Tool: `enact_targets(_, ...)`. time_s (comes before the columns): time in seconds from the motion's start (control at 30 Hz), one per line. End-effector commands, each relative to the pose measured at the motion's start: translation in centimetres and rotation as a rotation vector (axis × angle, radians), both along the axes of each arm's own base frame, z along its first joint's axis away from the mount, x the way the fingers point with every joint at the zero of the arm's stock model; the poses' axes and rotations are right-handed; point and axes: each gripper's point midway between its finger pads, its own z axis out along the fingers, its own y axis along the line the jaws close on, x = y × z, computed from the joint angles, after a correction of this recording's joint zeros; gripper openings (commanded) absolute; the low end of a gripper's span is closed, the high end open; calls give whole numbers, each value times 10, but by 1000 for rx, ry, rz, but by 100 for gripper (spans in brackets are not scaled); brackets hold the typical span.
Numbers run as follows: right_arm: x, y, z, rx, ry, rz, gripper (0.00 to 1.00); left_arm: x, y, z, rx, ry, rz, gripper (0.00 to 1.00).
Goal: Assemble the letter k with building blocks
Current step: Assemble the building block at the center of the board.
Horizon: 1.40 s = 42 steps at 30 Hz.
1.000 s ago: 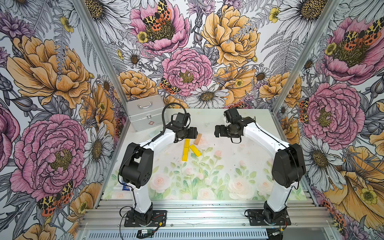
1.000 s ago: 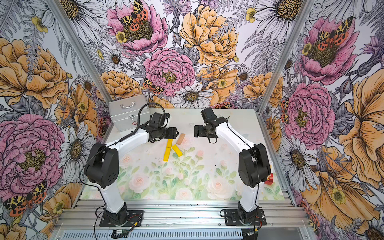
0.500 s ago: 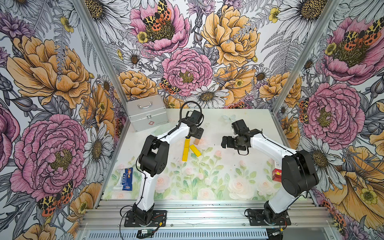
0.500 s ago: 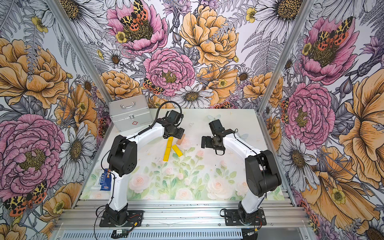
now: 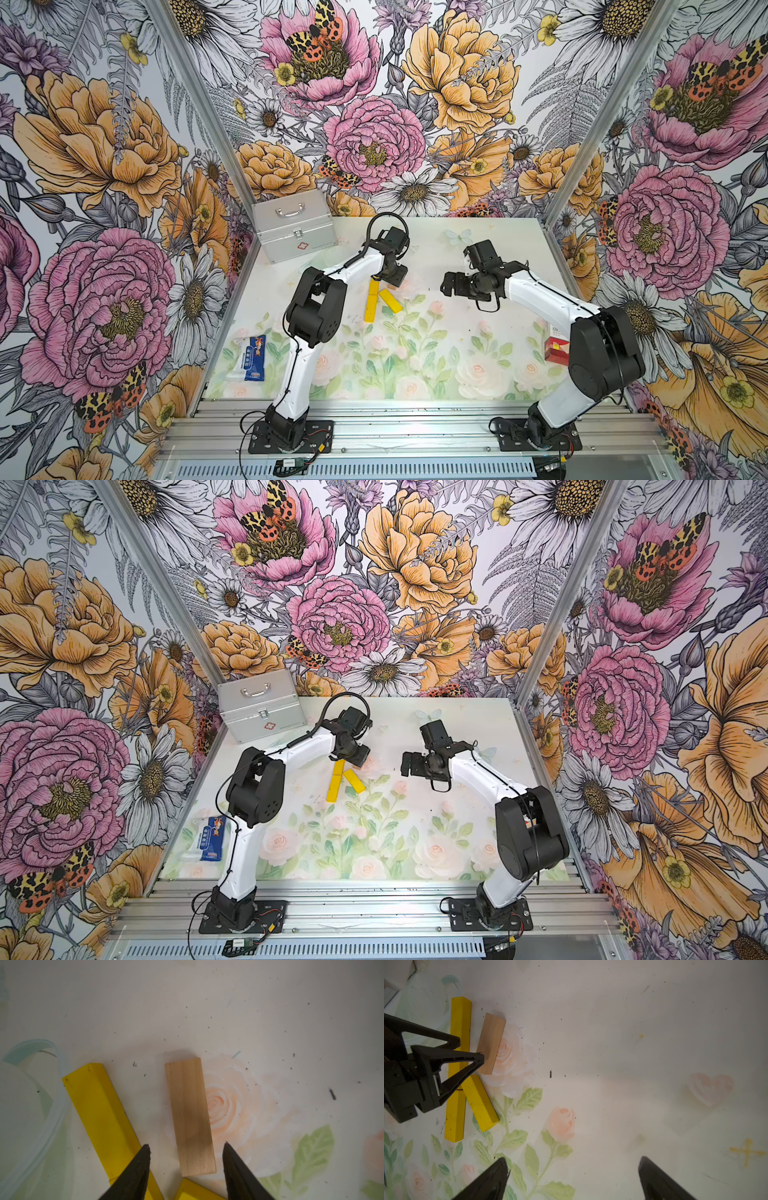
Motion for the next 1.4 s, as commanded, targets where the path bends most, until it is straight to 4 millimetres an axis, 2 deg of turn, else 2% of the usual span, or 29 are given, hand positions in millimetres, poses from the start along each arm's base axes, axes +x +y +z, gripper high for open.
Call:
enact_targets(0.0,-2,4,3,26,-11,1,99,2,-10,4,-21,2,-42,57)
enact_targets(0.43,-2,7,-3,37,6,10,99,4,-16,-15,-18,48,-56,52)
enact_targets(0.9,-3,10,-8,44,20,16,99,1,-15,-26,-10,79,-60,38)
enact_targets(1.0,-3,11,-10,51,23,17,99,1,-14,-26,2,78,-69,30)
enact_targets(1.37,-5,13,-14,62,33,21,99,9,-5,-15,56,50,-101,26)
